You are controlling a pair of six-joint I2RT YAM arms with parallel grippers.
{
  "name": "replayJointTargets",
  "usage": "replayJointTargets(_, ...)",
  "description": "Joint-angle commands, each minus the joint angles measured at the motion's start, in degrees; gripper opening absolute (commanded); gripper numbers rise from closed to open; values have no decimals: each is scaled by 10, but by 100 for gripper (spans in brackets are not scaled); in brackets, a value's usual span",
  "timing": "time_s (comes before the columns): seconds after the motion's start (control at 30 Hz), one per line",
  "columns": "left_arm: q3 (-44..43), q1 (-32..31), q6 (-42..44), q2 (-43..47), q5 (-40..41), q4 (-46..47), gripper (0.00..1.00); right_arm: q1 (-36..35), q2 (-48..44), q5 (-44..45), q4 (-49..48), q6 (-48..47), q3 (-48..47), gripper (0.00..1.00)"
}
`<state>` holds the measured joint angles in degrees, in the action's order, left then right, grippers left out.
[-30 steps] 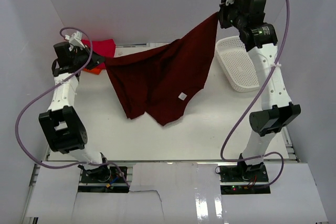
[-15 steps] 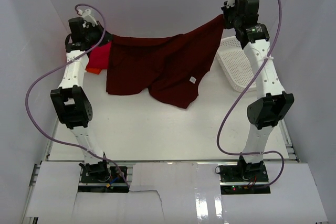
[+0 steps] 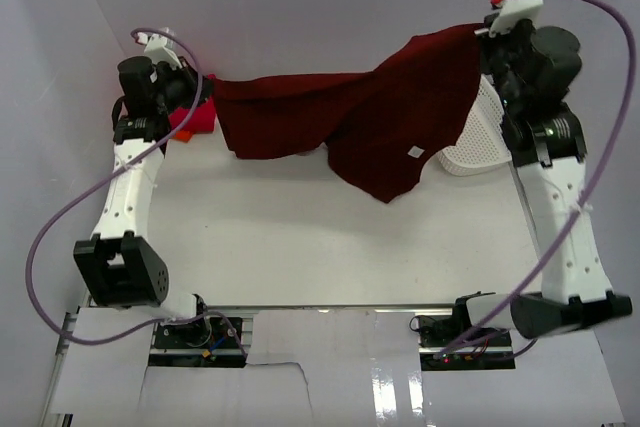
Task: Fold and stack the t-shirts
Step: Flatten out the tshirt
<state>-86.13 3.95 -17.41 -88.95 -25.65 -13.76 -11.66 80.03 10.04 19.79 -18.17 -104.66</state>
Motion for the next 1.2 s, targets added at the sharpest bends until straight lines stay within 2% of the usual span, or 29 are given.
replayJointTargets(0.0, 55, -4, -3, 106, 8, 35, 0, -6, -100, 38, -81, -26, 65, 8)
replayJointTargets(0.17, 179, -9, -15, 247, 17, 88, 0, -8, -241, 24, -121, -24, 168, 8)
replayJointTargets(0.33, 250, -9, -30, 372, 35, 123, 0, -8, -350, -35, -133, 8, 219, 8)
replayJointTargets(0.47, 320, -10, -68, 493, 37, 131, 0, -8, -407, -119, -150, 41, 264, 8)
replayJointTargets(0.63, 375, -9, -79, 604, 52, 98, 0, -7, -460, -161, -156, 73, 318, 8)
replayJointTargets(0.7, 371, -9, -64, 648, 80, 66, 0, -6, -470, -177, -160, 76, 315, 8)
replayJointTargets(0.83, 322, -10, -40, 671, 99, 25, 0, 1, -479, -195, -170, 75, 272, 8)
replayJointTargets(1.17, 164, -10, -22, 656, 123, -7, 0, 18, -490, -200, -187, 58, 133, 8)
